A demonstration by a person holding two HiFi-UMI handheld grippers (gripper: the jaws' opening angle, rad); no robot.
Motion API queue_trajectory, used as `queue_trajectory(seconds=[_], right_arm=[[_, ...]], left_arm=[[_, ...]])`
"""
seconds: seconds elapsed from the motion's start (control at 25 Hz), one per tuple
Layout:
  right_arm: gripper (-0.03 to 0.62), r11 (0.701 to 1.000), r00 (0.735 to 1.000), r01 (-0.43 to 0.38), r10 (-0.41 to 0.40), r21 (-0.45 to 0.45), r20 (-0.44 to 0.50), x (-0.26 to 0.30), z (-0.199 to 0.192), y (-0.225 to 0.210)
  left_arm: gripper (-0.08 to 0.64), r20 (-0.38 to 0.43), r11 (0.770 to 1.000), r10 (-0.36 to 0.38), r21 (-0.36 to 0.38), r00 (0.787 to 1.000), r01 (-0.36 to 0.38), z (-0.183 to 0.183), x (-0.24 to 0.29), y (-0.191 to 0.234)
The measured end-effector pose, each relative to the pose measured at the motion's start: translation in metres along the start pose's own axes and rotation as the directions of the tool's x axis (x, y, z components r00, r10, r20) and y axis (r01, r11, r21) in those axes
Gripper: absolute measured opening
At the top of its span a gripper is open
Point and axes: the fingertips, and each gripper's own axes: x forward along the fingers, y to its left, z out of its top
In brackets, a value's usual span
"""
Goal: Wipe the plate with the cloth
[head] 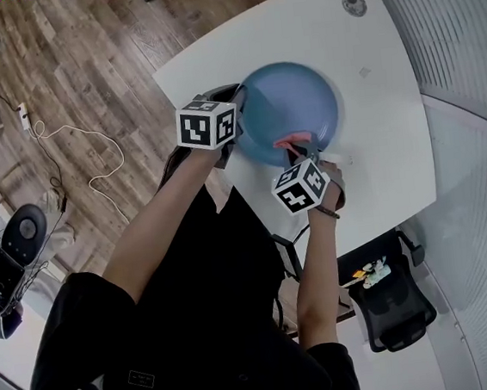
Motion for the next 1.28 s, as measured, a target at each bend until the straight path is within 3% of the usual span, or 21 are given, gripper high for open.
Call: queue_trajectory(seconds=[0.36, 0.44, 0.6, 0.72, 0.84, 0.88, 1.04, 1.16, 1.28], right_arm=[[0.025, 0.995, 0.996, -0.077, 0.080, -0.064, 0.048, 0.004, 0.027, 0.021], [0.025, 0.996, 0.996, -0.047, 0.052, -0.077, 0.074, 0.004, 0.031, 0.020], [0.025, 0.993, 0.974, 0.113, -0.105, -0.031, 0.201, -0.011, 0.042, 0.002], [0.025, 0.975, 0.924, 0.208, -0.221, 0.073, 0.313, -0.035, 0.054, -0.011], [0.025, 0.938, 0.847, 0.275, -0.341, 0.211, 0.409, -0.064, 0.061, -0.024], [0.025, 0.923, 0.818, 0.285, -0.375, 0.260, 0.435, -0.074, 0.062, -0.028], [0.025, 0.865, 0.715, 0.288, -0.480, 0.411, 0.509, -0.119, 0.061, -0.037], [0.025, 0.829, 0.650, 0.284, -0.536, 0.481, 0.539, -0.149, 0.060, -0.038], [0.025, 0.795, 0.576, 0.271, -0.585, 0.543, 0.571, -0.179, 0.063, -0.044]], left_arm=[[0.031, 0.035, 0.999, 0.030, -0.014, 0.999, -0.030, 0.010, -0.007, 0.013], [0.031, 0.042, 0.999, 0.032, -0.010, 0.999, -0.032, 0.011, -0.007, 0.013], [0.025, 0.061, 1.000, 0.023, -0.015, 0.998, -0.022, 0.014, -0.003, 0.014], [0.021, 0.071, 0.999, 0.034, -0.025, 0.997, -0.032, 0.019, -0.002, 0.016], [0.036, 0.084, 0.999, 0.043, -0.030, 0.996, -0.041, 0.024, 0.000, 0.017], [0.077, 0.090, 0.999, 0.039, -0.036, 0.995, -0.036, 0.025, 0.000, 0.017], [0.234, 0.118, 0.998, -0.018, -0.055, 0.993, 0.025, 0.029, -0.004, 0.009], [0.290, 0.134, 0.998, -0.050, -0.019, 0.990, 0.053, 0.032, -0.015, 0.006], [0.295, 0.158, 0.997, -0.072, -0.012, 0.985, 0.074, 0.037, -0.032, 0.006]])
